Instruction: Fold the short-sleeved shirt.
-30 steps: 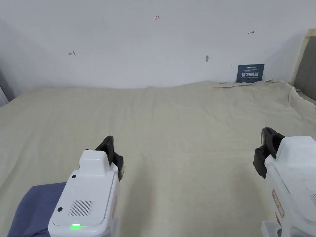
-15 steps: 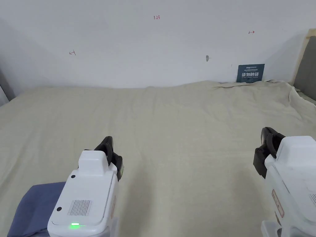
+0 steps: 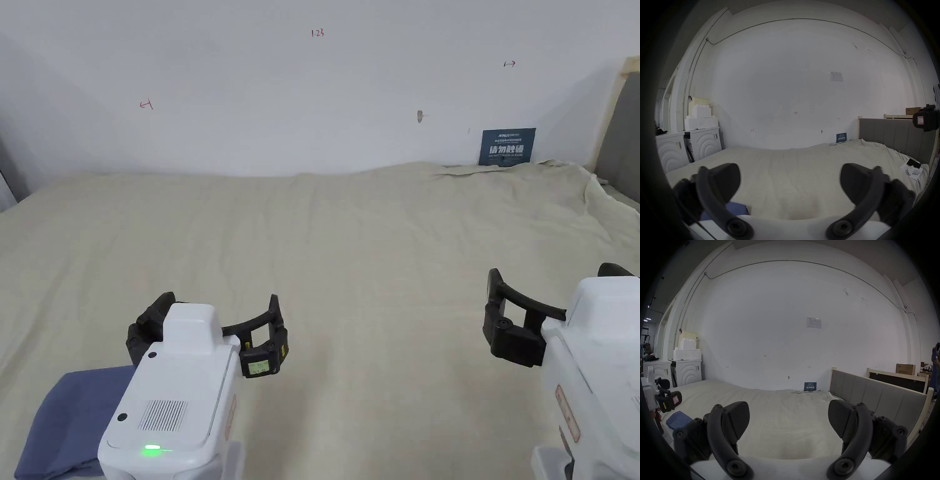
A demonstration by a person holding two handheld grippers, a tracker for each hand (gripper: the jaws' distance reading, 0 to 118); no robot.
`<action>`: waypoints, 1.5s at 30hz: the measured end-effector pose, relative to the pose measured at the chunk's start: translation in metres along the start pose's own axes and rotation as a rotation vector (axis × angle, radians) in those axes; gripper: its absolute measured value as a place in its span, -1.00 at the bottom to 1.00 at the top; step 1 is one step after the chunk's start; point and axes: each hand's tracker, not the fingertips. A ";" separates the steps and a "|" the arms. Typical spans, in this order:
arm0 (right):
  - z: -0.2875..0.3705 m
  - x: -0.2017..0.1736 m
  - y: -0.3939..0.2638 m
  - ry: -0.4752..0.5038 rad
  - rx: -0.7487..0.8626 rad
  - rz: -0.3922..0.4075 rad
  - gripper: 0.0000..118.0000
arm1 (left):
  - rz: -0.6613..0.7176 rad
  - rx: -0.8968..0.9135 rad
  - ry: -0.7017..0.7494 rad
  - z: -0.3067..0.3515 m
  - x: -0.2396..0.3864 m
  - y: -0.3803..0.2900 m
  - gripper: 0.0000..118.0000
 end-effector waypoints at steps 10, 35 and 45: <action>0.002 0.001 0.000 -0.005 0.006 -0.011 0.86 | -0.016 0.005 0.022 0.004 0.002 0.003 1.00; 0.004 0.000 0.000 -0.013 0.011 -0.015 0.86 | -0.006 0.017 0.023 0.001 0.000 0.005 1.00; 0.004 -0.003 0.001 -0.010 0.010 0.003 0.86 | -0.009 0.012 0.020 0.001 0.000 0.003 1.00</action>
